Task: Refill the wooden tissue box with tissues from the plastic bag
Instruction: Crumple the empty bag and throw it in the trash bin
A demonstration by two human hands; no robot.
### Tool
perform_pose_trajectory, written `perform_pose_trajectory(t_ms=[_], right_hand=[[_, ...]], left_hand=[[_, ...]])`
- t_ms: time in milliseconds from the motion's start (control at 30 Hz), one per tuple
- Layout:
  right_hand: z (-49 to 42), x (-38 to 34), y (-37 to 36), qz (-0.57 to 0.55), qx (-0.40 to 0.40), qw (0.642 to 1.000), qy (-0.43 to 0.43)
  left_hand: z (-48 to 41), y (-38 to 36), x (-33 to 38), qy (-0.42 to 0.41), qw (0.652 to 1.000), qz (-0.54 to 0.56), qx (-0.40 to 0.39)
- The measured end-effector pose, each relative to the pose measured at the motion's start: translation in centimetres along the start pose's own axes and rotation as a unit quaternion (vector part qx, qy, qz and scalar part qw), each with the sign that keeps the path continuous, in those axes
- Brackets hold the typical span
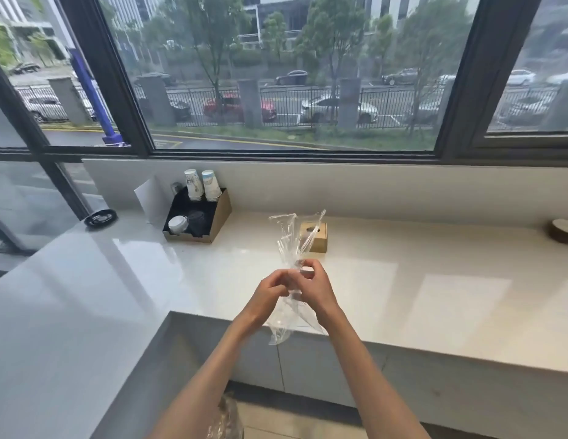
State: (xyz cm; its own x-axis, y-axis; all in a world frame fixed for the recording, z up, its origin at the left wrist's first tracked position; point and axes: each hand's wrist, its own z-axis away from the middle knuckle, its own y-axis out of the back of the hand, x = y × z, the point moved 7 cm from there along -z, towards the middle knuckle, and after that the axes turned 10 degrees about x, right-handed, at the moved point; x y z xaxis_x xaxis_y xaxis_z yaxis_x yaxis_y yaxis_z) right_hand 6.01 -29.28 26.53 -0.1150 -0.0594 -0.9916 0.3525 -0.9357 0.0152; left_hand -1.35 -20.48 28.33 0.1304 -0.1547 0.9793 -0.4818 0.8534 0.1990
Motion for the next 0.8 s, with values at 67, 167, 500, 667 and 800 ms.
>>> perform_pose_trajectory(t_ms=[67,167,500,667,800], right_hand=[[0.8,0.5,-1.9,-0.026,0.003,0.999,-0.025],[2.1,1.3,-4.9,-0.077,0.054,0.992,-0.08],[15.2,3.4,-22.0,0.085,-0.057,0.995,0.02],[19.9,5.5,-27.8,0.377,-0.28,0.874,0.125],[22.6,5.1,-29.7,0.308,-0.309,0.898,0.058]], left_hand=[[1.9,2.9,-0.4,0.025,1.0,0.012,0.009],[5.5,8.6,-2.5,0.067,0.98,0.141,0.126],[13.8,22.0,-13.0,0.199,0.926,0.228,0.228],[17.0,29.3,-16.4,0.22,0.874,0.162,0.402],[17.9,31.0,-17.1,0.217,0.869,0.148,0.42]])
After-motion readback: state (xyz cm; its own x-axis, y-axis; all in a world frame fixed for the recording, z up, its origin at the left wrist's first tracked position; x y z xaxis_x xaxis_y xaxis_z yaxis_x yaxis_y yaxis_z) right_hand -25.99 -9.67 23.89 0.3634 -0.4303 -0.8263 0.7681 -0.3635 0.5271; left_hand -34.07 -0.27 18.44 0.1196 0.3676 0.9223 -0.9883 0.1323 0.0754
